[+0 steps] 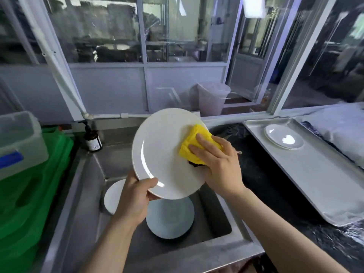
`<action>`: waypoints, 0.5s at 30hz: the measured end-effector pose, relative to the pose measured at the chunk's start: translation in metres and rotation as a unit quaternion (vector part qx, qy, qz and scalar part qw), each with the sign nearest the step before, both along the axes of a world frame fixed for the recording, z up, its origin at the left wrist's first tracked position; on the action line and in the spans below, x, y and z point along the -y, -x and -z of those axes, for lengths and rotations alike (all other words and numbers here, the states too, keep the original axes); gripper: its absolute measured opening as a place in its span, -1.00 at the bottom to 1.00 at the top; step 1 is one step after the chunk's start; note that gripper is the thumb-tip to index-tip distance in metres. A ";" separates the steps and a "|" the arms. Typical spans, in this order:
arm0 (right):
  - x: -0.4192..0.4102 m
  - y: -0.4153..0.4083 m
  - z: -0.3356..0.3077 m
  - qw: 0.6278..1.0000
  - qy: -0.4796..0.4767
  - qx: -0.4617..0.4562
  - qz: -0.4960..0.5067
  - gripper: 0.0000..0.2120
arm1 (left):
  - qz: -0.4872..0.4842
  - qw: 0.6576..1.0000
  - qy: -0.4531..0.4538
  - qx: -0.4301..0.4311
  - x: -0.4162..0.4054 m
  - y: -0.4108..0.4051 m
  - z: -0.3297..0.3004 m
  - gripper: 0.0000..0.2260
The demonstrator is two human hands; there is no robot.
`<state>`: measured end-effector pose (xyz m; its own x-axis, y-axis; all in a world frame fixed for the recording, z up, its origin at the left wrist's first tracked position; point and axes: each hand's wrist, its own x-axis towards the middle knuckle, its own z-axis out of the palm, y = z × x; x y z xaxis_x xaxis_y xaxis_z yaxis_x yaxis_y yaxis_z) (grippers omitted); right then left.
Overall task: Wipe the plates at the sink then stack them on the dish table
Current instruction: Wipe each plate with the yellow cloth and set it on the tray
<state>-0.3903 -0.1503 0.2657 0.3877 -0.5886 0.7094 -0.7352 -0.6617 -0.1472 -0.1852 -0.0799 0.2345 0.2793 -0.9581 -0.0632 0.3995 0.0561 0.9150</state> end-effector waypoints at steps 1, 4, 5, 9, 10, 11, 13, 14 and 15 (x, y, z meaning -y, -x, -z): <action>-0.006 -0.008 0.000 1.000 -0.013 0.005 -0.011 -0.63 | -0.016 1.000 0.009 -0.012 0.002 0.000 -0.006 -0.60; -0.028 -0.038 0.002 0.997 -0.024 0.001 -0.073 -0.57 | -0.058 0.995 0.049 -0.059 0.009 -0.004 -0.026 -0.63; -0.035 -0.047 0.002 0.995 -0.026 0.002 -0.095 -0.53 | -0.068 0.994 0.058 -0.058 0.011 -0.006 -0.032 -0.65; -0.044 -0.062 -0.006 0.989 -0.029 -0.025 -0.146 -0.51 | -0.089 0.993 0.070 -0.040 0.013 -0.012 -0.044 -0.74; -0.040 -0.058 -0.010 0.987 -0.028 -0.046 -0.152 -0.51 | -0.092 0.992 0.069 -0.045 0.012 -0.013 -0.044 -0.75; -0.035 -0.053 -0.015 0.986 -0.023 -0.066 -0.151 -0.52 | -0.091 0.992 0.067 -0.053 0.011 -0.014 -0.043 -0.76; -0.022 -0.039 -0.026 0.990 -0.005 -0.085 -0.112 -0.59 | -0.079 0.992 0.066 -0.066 0.008 -0.015 -0.041 -0.76; -0.015 -0.033 -0.032 0.993 0.000 -0.083 -0.079 -0.59 | -0.072 0.993 0.065 -0.066 0.006 -0.016 -0.040 -0.75; -0.008 -0.028 -0.039 0.996 -0.002 -0.076 -0.045 -0.57 | -0.067 0.994 0.064 -0.059 0.004 -0.015 -0.038 -0.73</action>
